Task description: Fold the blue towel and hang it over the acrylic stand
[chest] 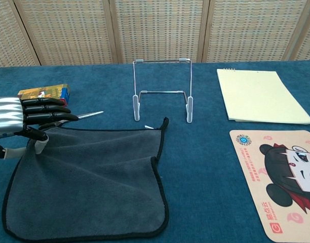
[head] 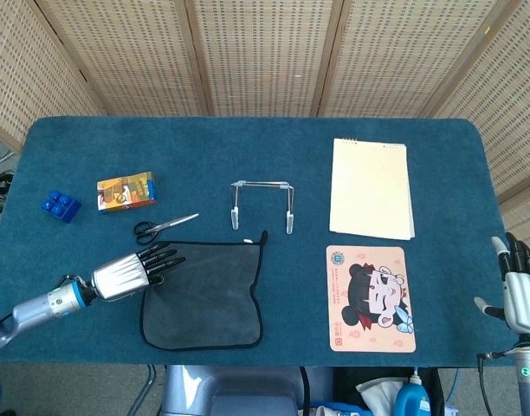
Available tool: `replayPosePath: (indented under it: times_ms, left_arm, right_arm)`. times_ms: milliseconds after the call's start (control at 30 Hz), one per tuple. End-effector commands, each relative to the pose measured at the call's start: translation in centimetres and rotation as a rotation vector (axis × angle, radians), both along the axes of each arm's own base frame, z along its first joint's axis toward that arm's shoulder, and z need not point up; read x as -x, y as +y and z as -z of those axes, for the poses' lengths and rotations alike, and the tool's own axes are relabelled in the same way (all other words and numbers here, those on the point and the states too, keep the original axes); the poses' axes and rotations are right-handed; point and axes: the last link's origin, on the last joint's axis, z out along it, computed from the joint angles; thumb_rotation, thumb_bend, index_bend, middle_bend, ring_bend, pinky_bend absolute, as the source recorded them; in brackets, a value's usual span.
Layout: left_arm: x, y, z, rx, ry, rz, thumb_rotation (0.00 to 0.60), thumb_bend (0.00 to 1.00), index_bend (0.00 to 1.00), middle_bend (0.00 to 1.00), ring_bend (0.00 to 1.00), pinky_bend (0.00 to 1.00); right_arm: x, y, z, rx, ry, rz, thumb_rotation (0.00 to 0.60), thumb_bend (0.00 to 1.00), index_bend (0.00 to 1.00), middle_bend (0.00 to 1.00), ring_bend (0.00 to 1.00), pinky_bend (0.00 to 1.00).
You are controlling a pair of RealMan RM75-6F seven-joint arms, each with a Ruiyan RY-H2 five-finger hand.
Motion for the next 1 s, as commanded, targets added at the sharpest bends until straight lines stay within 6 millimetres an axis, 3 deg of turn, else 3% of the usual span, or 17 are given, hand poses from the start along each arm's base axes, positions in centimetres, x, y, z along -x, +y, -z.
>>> replayPosePath:
  times_ms: [33, 267, 767, 1000]
  left_arm:
    - [-0.8, 0.2, 0.4, -0.001, -0.021, 0.016, 0.600, 0.48, 0.74, 0.01, 0.00, 0.02]
    - [-3.2, 0.7, 2.3, 0.009, -0.065, 0.076, 0.600, 0.48, 0.74, 0.01, 0.00, 0.02]
    - [-10.8, 1.1, 9.7, 0.049, -0.106, 0.214, 0.600, 0.48, 0.74, 0.01, 0.00, 0.02]
    - [-13.1, 1.5, 11.2, 0.054, -0.120, 0.225, 0.600, 0.47, 0.73, 0.01, 0.00, 0.02]
  right_arm:
    - [0.0, 0.0, 0.0, 0.001, -0.002, -0.001, 0.600, 0.00, 0.00, 0.00, 0.00, 0.00]
    - [-0.1, 0.1, -0.1, 0.001, -0.007, -0.003, 0.600, 0.00, 0.00, 0.00, 0.00, 0.00]
    - [0.5, 0.2, -0.8, 0.017, -0.033, 0.014, 0.600, 0.00, 0.00, 0.00, 0.00, 0.00]
    - [0.7, 0.2, -1.0, 0.020, -0.036, 0.018, 0.600, 0.00, 0.00, 0.00, 0.00, 0.00]
